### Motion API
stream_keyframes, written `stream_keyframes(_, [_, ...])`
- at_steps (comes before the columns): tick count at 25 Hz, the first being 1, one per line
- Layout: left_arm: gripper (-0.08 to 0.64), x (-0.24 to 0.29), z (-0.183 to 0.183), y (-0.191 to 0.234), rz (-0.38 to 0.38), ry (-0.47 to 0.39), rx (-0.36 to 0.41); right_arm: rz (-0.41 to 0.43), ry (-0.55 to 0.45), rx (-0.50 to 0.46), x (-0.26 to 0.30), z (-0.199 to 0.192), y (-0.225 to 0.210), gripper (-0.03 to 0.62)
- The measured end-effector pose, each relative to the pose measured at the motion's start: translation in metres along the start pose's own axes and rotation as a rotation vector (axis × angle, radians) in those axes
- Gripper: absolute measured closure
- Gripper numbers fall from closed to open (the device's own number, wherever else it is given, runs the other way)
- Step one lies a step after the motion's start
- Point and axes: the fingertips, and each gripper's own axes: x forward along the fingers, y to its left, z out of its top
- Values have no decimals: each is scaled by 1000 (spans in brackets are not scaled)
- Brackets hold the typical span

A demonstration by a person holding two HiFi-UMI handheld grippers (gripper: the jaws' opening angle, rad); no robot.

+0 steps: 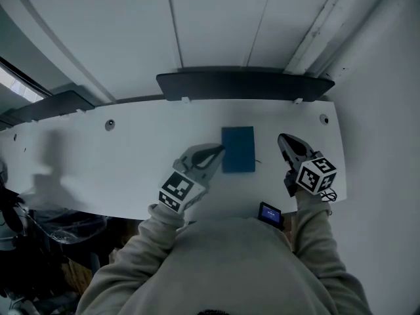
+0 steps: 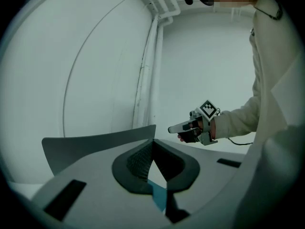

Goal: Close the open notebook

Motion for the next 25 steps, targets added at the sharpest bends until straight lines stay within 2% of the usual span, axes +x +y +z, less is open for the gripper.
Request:
stream_keyframes(5, [560, 12, 7, 9, -63, 0, -114, 90, 72, -13, 29, -10, 12, 572])
stream_keyframes(8, [560, 22, 15, 13, -73, 7, -127, 97, 92, -4, 36, -18, 6, 574])
stream_keyframes(13, [560, 29, 16, 29, -33, -2, -169, 101, 95, 35, 42, -28, 4, 572])
stream_keyframes(16, [560, 21, 30, 32, -36, -50, -211, 120, 88, 43, 40, -26, 7, 572])
stream_keyframes(25, [560, 19, 29, 37, 16, -72, -218, 146, 112, 58, 38, -38, 8, 574])
